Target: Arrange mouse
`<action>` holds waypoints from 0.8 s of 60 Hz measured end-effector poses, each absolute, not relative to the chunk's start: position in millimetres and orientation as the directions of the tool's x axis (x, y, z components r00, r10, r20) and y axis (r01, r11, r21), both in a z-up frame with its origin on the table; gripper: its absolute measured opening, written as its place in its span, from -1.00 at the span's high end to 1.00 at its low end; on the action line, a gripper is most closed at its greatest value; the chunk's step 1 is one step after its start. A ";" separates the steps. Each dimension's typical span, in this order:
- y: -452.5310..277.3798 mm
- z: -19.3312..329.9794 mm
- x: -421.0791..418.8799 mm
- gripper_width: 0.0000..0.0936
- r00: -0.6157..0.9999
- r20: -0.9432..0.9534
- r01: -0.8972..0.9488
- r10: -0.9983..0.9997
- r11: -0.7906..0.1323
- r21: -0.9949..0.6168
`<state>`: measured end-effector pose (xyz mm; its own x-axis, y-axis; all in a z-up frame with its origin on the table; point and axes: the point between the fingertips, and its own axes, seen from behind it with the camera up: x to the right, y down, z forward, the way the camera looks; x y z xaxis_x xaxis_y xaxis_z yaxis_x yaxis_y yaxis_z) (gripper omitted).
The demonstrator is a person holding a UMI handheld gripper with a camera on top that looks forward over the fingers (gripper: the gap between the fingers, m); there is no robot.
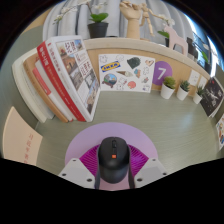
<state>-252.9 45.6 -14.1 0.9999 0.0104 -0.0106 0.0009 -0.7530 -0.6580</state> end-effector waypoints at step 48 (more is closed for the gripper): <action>-121.9 252.6 -138.8 -0.80 0.998 -0.056 -0.033 0.017 -0.620 -0.783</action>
